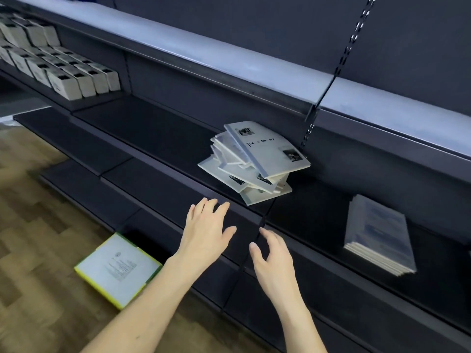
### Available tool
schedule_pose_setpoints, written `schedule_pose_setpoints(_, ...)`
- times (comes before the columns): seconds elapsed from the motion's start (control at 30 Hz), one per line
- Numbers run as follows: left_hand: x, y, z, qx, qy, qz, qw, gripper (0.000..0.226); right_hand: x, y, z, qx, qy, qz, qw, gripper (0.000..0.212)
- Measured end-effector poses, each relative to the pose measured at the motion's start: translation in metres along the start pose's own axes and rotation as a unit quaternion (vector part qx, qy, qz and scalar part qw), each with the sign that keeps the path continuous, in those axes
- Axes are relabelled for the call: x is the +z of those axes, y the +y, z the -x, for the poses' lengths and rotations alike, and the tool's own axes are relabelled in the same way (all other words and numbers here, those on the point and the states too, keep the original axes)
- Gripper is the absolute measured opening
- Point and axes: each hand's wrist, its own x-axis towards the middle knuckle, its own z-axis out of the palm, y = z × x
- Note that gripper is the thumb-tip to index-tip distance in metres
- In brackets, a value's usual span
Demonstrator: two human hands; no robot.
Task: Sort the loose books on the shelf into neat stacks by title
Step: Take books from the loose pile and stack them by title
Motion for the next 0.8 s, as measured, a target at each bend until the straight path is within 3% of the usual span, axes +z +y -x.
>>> schedule_pose_setpoints(0.2,0.006,-0.016,-0.021,-0.007,-0.003,0.042,0.999,0.06,0.013,-0.01,-0.034,-0.01,0.029,-0.023,0.999,0.047)
schedule_pose_setpoints(0.47,-0.003,-0.034,-0.069,-0.003,0.014,0.061,0.998,0.057,0.017,-0.032,-0.135,-0.05,0.162,-0.065,0.983,0.066)
schedule_pose_setpoints(0.67,-0.006,-0.04,-0.108,0.017,0.036,0.055,0.998,0.053,0.026,-0.018,-0.195,-0.022,0.195,0.04,0.98,0.084)
schedule_pose_setpoints(0.8,-0.003,-0.037,-0.14,0.055,0.029,0.059,0.996,0.052,0.031,-0.006,-0.21,-0.042,0.237,0.072,0.968,0.069)
